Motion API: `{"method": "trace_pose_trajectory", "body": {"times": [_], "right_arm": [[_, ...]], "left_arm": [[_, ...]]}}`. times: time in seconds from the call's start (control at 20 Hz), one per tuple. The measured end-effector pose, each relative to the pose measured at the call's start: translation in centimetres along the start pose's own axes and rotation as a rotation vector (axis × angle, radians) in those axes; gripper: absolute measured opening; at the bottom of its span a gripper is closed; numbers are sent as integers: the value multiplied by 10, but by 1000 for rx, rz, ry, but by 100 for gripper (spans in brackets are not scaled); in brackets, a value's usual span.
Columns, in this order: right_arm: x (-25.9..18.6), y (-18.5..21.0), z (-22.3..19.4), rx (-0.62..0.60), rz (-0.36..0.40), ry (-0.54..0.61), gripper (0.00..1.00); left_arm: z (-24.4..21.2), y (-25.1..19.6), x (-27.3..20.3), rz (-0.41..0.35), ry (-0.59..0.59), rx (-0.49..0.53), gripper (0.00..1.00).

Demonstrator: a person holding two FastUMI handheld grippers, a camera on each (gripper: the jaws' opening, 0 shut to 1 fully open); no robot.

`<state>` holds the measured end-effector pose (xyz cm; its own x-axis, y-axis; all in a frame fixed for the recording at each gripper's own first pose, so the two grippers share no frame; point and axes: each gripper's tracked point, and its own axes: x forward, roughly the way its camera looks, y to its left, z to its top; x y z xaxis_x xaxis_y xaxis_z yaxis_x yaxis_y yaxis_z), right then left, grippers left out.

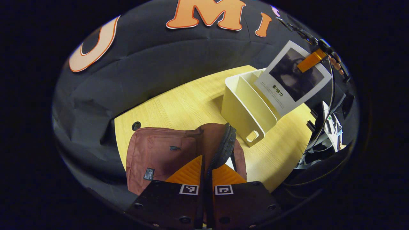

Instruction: Open the schoolbag, grab two books from the bookshelf and put them into the schoolbag.

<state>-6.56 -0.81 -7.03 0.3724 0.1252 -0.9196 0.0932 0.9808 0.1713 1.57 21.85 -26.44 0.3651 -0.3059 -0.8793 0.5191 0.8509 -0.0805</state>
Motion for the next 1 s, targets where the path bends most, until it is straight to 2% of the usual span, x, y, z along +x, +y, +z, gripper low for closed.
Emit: {"method": "trace_pose_trajectory", "body": {"times": [0.15,0.3,0.6,1.0], "right_arm": [[-5,14,-18,31,57,-13,39],[-5,45,-40,63,161,-28,39],[28,109,-79,104,343,-5,39],[85,152,-115,207,460,33,38]], "left_arm": [[0,2,-1,-6,-6,4,5],[1,3,-3,-10,-8,9,5],[2,2,-8,-2,-29,-5,5],[11,4,-18,15,-78,-58,5]]}}
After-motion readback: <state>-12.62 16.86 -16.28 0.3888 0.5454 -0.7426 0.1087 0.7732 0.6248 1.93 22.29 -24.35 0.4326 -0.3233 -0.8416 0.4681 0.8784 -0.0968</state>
